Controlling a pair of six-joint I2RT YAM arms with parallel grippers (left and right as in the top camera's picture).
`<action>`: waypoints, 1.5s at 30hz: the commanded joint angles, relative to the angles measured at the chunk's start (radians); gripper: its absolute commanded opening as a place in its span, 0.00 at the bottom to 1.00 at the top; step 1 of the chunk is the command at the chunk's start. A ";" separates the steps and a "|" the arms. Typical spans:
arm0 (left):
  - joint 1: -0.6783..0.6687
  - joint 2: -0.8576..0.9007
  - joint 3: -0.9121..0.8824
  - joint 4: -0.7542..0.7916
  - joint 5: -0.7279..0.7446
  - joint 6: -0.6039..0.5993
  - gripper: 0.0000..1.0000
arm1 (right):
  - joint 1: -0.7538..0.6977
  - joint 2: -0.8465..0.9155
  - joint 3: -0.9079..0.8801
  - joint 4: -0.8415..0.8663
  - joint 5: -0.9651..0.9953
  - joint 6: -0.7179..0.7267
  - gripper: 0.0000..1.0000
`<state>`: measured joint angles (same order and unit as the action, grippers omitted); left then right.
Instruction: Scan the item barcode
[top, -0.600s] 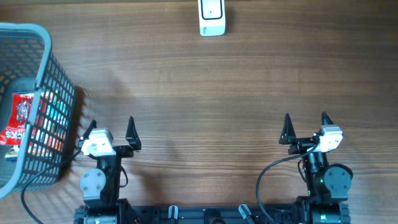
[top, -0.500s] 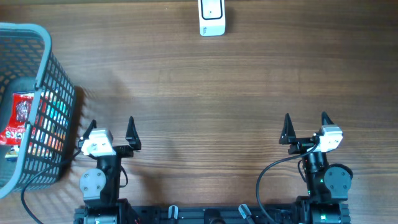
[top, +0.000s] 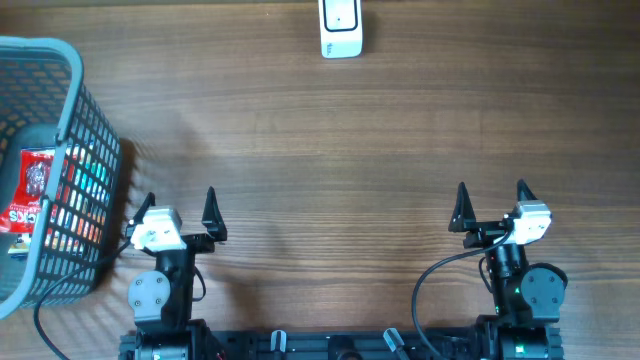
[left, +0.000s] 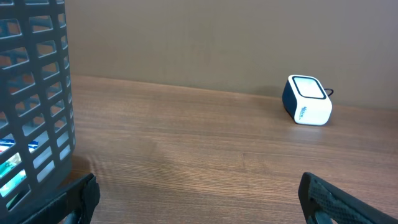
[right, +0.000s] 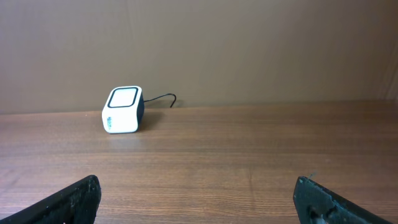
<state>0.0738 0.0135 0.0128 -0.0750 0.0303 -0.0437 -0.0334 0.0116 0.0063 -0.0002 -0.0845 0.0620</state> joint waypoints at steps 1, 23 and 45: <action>-0.004 -0.009 -0.007 -0.002 -0.006 -0.014 1.00 | 0.004 -0.002 -0.001 0.002 0.010 -0.003 1.00; -0.004 -0.009 -0.007 -0.002 -0.006 -0.014 1.00 | 0.004 -0.002 -0.001 0.002 0.010 -0.003 1.00; -0.004 0.402 0.766 -0.160 0.349 -0.215 1.00 | 0.004 -0.002 -0.001 0.002 0.010 -0.003 1.00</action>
<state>0.0704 0.2253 0.4938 -0.0078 0.6884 -0.4175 -0.0334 0.0139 0.0063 0.0002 -0.0845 0.0616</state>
